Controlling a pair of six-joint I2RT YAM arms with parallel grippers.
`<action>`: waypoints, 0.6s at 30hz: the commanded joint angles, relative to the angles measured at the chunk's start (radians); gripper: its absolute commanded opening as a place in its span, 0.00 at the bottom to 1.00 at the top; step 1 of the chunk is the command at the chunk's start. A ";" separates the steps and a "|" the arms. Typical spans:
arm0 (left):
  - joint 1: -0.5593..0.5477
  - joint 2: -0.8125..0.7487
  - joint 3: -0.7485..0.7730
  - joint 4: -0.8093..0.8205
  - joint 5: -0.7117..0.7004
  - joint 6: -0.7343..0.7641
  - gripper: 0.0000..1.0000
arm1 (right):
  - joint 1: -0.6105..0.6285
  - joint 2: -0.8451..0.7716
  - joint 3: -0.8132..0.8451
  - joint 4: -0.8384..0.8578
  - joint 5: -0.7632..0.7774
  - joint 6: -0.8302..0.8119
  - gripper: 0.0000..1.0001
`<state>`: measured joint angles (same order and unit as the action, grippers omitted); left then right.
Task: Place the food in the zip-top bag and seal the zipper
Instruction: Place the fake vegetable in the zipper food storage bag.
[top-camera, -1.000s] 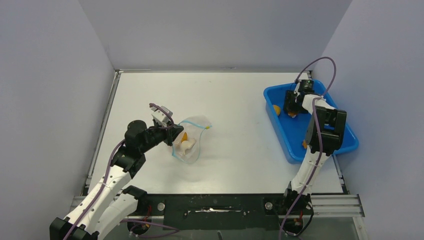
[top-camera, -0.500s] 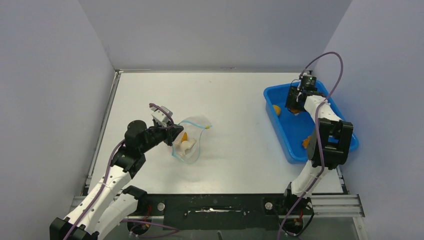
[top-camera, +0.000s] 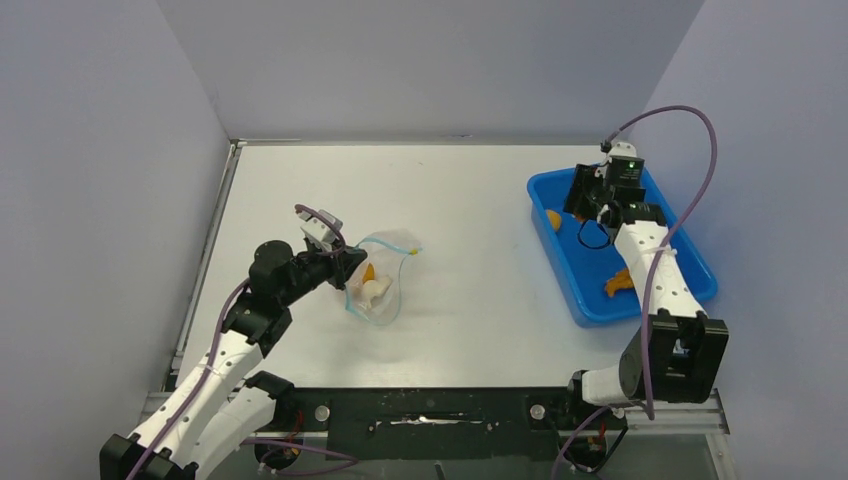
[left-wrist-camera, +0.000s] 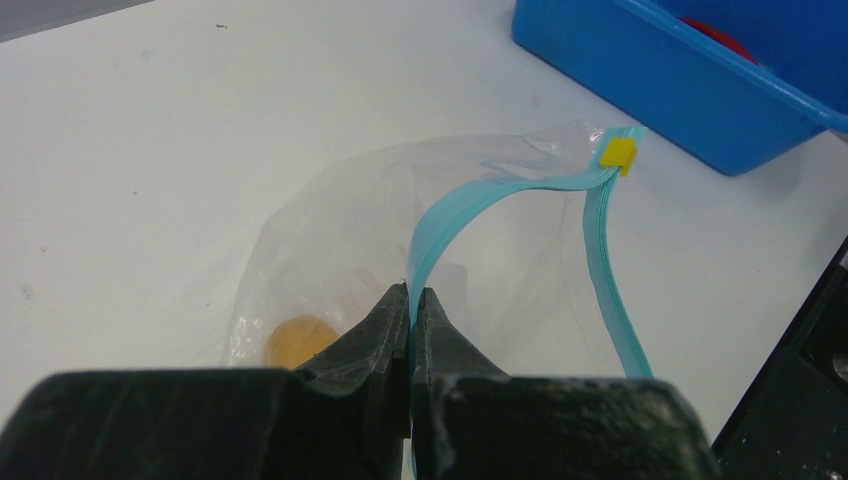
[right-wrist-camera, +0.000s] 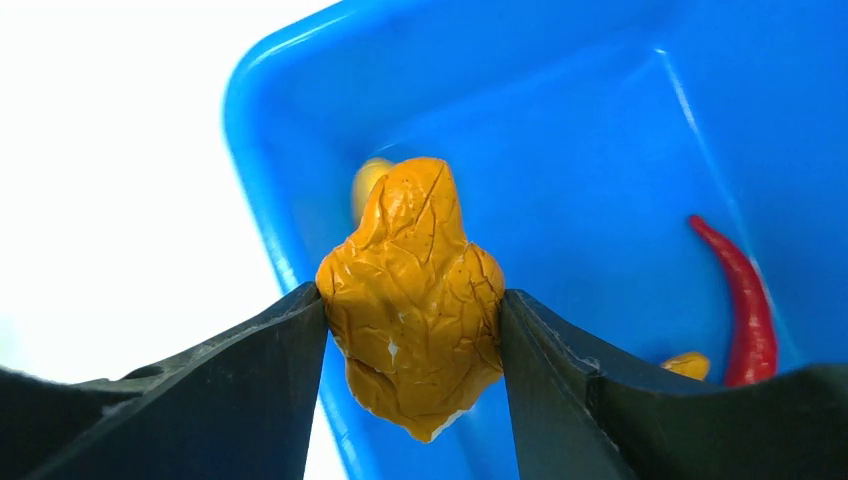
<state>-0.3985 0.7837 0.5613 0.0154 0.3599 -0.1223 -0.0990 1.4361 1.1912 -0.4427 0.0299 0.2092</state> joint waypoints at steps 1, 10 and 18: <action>0.001 0.020 0.042 0.128 -0.033 -0.070 0.00 | 0.017 -0.142 -0.053 0.070 -0.158 0.056 0.57; 0.000 0.162 0.201 0.155 -0.164 -0.011 0.00 | 0.145 -0.324 -0.100 0.087 -0.260 0.113 0.56; -0.007 0.227 0.190 0.203 -0.238 -0.004 0.00 | 0.361 -0.401 -0.156 0.157 -0.299 0.227 0.56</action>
<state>-0.3985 0.9871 0.7269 0.1238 0.1658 -0.1360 0.1822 1.0691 1.0599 -0.3717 -0.2302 0.3561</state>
